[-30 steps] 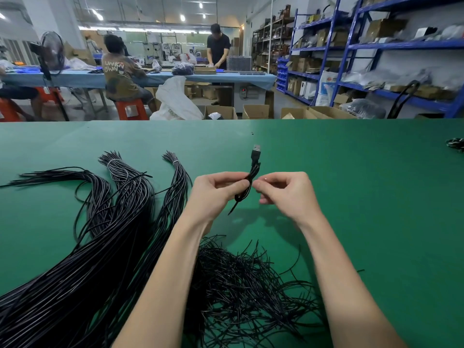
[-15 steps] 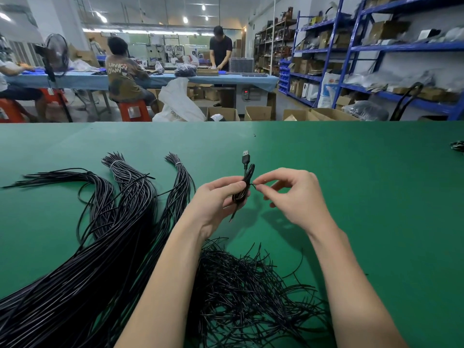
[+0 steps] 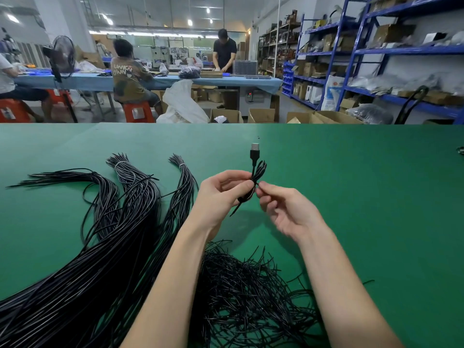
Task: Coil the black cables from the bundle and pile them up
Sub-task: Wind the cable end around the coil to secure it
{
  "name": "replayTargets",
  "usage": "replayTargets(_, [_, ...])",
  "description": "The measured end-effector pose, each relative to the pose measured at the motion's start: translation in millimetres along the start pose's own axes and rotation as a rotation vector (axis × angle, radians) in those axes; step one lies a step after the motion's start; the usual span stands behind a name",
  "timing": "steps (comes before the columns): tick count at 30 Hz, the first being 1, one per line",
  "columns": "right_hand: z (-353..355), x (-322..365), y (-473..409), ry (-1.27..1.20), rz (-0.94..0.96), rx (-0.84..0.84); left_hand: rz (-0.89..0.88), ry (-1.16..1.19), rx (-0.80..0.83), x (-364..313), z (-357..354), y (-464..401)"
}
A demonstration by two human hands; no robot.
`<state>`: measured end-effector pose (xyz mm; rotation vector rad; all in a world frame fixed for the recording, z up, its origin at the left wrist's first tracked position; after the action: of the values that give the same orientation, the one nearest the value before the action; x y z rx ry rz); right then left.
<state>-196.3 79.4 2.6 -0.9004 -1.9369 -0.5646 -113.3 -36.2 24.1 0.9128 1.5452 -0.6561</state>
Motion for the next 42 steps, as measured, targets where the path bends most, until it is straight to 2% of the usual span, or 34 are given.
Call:
replayTargets(1, [-2.0, -3.4, 0.1, -0.015, -0.03, 0.012, 0.01, 0.003, -0.018, 1.4, 2.1, -1.2])
replayTargets(2, [-1.7, -0.3, -1.4, 0.093, 0.027, 0.032, 0.041, 0.043, -0.033, 4.9, 4.5, -2.8])
replayTargets(5, [-5.5, 34.9, 3.4, 0.596, 0.465, 0.124, 0.172, 0.208, -0.005, 16.2, 3.7, -4.1])
replayTargets(7, [-7.4, 48.3, 8.3, 0.83, 0.631, 0.196, 0.225, 0.244, 0.036, 19.7, 1.1, -3.8])
replayTargets(10, [-2.1, 53.1, 11.0, 1.017, 0.67, 0.258, 0.286, 0.283, 0.089, 22.5, -0.4, -3.7])
replayTargets(14, [-2.6, 55.7, 12.9, 1.057, 0.658, 0.3, 0.361, 0.312, 0.128, 27.9, -3.4, -3.6])
replayTargets(21, [0.5, 55.3, 10.8, 0.988, 0.655, 0.283, 0.374, 0.236, 0.188, 28.7, -5.9, -1.7])
replayTargets(26, [10.8, 44.7, 3.7, 0.668, 0.582, 0.181, 0.261, 0.199, 0.177, 21.2, -11.2, -0.8])
replayTargets(28, [16.5, 30.0, -0.5, 0.473, 0.466, 0.119, 0.194, 0.167, 0.16, 17.9, -13.6, -0.6])
replayTargets(31, [17.8, -2.9, -3.5, 0.059, 0.16, 0.064, 0.097, 0.085, 0.113, 13.6, -15.7, -0.6])
replayTargets(33, [13.9, -12.1, -4.1, -0.071, 0.078, 0.049, 0.087, 0.07, 0.066, 13.9, -12.8, -1.7])
replayTargets(35, [13.9, -2.3, -7.8, 0.132, 0.232, 0.036, 0.142, 0.143, 0.019, 18.4, -6.0, -3.5])
replayTargets(39, [3.8, 35.5, 0.6, 0.625, 0.723, 0.065, 0.248, 0.348, 0.027, 23.6, -0.1, -6.7])
replayTargets(42, [0.2, 43.7, 7.5, 0.907, 0.909, 0.064, 0.275, 0.378, 0.045, 25.1, -0.5, -7.5])
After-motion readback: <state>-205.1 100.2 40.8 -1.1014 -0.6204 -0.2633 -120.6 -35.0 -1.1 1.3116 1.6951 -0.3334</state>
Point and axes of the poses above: each hand's wrist, its own y-axis away from the middle knuckle, its own z-axis out of the back of the hand, x = y × z, the point moved 8 cm from there along -y, towards the middle knuckle, and after that the axes turned 12 degrees about z, right-handed, at the moved point
